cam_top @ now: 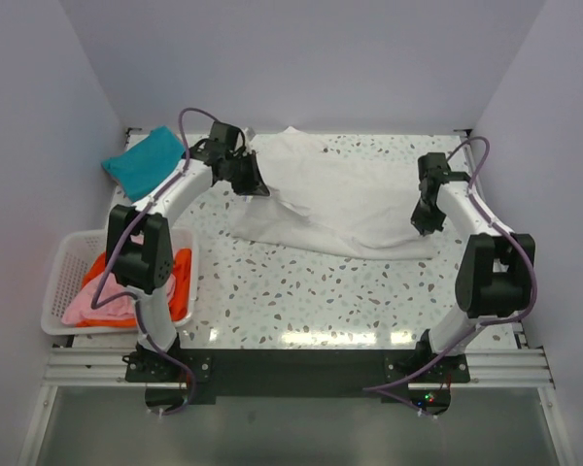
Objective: Fold and stack the t-shirts
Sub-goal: Fold the tshirt
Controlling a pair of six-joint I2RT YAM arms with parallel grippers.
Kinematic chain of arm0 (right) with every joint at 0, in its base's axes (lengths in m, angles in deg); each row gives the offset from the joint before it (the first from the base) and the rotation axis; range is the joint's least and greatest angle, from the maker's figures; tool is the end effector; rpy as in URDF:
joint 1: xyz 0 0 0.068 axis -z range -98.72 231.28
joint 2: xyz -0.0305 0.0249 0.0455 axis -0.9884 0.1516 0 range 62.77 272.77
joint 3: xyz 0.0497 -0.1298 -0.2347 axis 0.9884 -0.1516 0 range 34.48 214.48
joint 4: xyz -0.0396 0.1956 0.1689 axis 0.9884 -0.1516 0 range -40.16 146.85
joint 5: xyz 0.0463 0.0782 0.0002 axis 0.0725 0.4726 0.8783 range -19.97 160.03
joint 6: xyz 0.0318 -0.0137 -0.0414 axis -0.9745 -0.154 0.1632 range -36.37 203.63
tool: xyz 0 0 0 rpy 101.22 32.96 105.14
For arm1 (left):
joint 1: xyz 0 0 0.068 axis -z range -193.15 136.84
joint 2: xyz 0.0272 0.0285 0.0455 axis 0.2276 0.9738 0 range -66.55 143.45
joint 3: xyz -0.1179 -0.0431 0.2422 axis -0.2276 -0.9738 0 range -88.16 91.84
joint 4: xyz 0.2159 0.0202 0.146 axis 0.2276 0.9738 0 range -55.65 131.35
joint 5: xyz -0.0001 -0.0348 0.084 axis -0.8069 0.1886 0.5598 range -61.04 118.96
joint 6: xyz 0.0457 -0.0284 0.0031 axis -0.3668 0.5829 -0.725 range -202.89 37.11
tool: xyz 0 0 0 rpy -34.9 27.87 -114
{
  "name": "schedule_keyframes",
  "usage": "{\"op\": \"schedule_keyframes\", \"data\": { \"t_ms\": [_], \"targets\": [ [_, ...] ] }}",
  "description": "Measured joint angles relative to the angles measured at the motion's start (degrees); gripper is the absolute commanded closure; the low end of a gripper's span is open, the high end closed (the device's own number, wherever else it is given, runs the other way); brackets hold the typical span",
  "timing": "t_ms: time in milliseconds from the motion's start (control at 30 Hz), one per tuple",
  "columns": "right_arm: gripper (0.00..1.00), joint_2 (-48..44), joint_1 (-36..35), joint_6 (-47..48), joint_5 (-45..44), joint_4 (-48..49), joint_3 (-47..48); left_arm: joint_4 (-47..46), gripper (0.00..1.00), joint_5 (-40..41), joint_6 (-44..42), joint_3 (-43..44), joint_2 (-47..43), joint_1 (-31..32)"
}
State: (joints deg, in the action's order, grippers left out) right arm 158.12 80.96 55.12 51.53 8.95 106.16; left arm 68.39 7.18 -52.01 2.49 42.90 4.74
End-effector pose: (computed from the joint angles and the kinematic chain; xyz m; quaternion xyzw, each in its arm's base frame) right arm 0.3271 -0.0095 0.2306 0.2622 0.9387 -0.1144 0.1926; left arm 0.3993 -0.1428 0.2550 -0.0454 0.9317 -0.2923 0.2110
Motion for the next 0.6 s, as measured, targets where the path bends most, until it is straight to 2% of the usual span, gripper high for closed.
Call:
{"op": "schedule_keyframes", "data": {
  "t_ms": [233, 600],
  "targets": [
    [1.00, 3.43, 1.66, -0.37, -0.20, -0.11, 3.93, -2.47, 1.00, -2.23, 0.31, 3.21, 2.58, -3.23],
    [1.00, 7.30, 2.75, -0.61, -0.96, -0.09, 7.63, -3.58, 1.00, -5.07, 1.09, 8.02, 7.76, -3.69]
  ]
}}
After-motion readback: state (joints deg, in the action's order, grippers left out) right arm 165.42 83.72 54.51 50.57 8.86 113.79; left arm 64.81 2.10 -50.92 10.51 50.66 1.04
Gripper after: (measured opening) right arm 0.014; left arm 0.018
